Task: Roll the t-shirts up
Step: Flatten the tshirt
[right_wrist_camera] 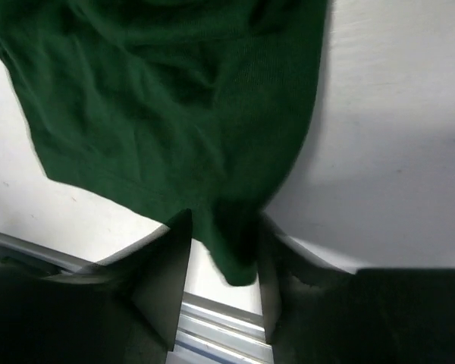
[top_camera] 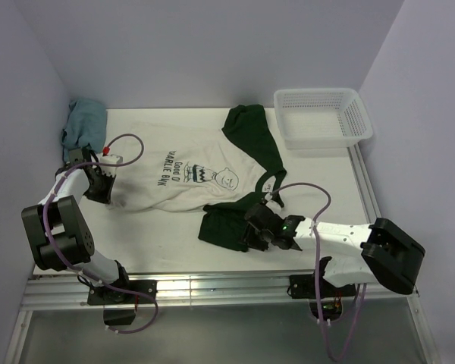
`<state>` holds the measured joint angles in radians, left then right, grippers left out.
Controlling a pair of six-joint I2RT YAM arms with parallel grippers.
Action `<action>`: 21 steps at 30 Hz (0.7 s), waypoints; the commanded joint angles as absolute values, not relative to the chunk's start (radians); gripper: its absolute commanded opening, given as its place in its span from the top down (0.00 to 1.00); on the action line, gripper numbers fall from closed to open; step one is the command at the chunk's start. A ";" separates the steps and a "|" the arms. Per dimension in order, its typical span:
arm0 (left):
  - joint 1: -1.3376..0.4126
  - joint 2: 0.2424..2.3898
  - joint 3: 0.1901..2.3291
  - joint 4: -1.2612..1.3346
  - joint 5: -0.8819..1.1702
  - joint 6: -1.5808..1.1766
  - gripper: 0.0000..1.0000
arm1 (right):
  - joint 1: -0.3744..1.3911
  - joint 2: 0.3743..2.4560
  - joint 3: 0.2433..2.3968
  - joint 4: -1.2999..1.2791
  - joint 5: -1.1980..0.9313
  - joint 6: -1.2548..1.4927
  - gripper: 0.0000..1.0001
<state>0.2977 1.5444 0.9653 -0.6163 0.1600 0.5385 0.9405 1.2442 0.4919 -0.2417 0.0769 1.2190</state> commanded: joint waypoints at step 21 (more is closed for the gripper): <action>0.302 1.384 0.917 -0.663 0.107 0.601 1.00 | 0.979 0.534 0.623 -0.793 0.330 1.344 1.00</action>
